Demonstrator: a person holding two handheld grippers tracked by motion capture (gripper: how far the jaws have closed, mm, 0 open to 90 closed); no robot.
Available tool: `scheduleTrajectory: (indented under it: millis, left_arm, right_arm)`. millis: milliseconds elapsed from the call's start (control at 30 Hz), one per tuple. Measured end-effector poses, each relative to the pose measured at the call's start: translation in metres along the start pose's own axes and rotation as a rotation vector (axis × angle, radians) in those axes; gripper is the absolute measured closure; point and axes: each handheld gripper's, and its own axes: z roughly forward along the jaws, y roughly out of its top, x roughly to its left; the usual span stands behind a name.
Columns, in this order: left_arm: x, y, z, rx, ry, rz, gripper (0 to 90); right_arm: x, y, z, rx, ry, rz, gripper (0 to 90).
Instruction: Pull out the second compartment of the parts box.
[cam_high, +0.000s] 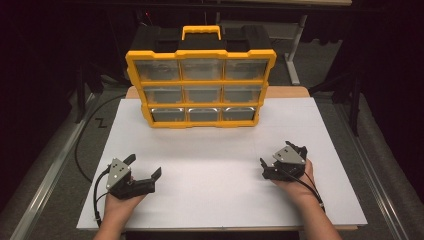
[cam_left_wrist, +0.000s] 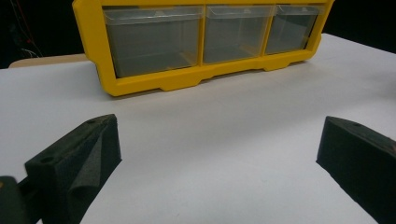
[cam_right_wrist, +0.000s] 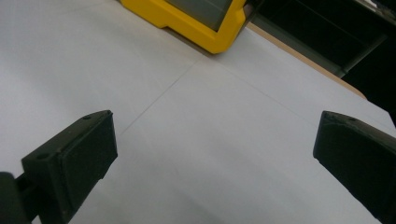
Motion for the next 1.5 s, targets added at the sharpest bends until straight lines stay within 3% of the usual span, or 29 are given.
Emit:
scheduleTrajectory:
  millis: [400, 633, 767, 800, 1000, 1100, 1500]
  left_arm:
    - [0.0, 0.0, 0.0, 0.006, 0.01, 0.001, 0.5]
    - [0.0, -0.001, 0.0, 0.008, 0.015, 0.002, 0.5]
    - [0.0, 0.0, 0.0, 0.003, 0.017, 0.002, 0.5]
    - [0.0, 0.0, 0.0, 0.003, 0.015, 0.002, 0.5]
    - [0.0, 0.0, 0.0, 0.006, 0.012, 0.008, 0.5]
    - [0.0, 0.0, 0.0, 0.006, 0.013, 0.012, 0.5]
    - [-0.001, -0.002, 0.002, 0.039, 0.022, 0.032, 0.7]
  right_arm:
    - [0.006, 0.0, -0.001, 0.018, 0.002, -0.079, 0.8]
    - [0.013, 0.003, -0.002, 0.024, -0.009, -0.156, 0.8]
    - [0.015, 0.005, -0.003, 0.019, -0.008, -0.167, 0.8]
    - [0.016, 0.006, -0.004, 0.014, -0.014, -0.203, 0.8]
    - [0.021, 0.008, -0.005, 0.02, -0.022, -0.247, 0.8]
    - [0.025, 0.01, -0.007, 0.025, -0.036, -0.306, 0.8]
    - [0.033, 0.015, -0.012, 0.038, -0.077, -0.449, 0.8]
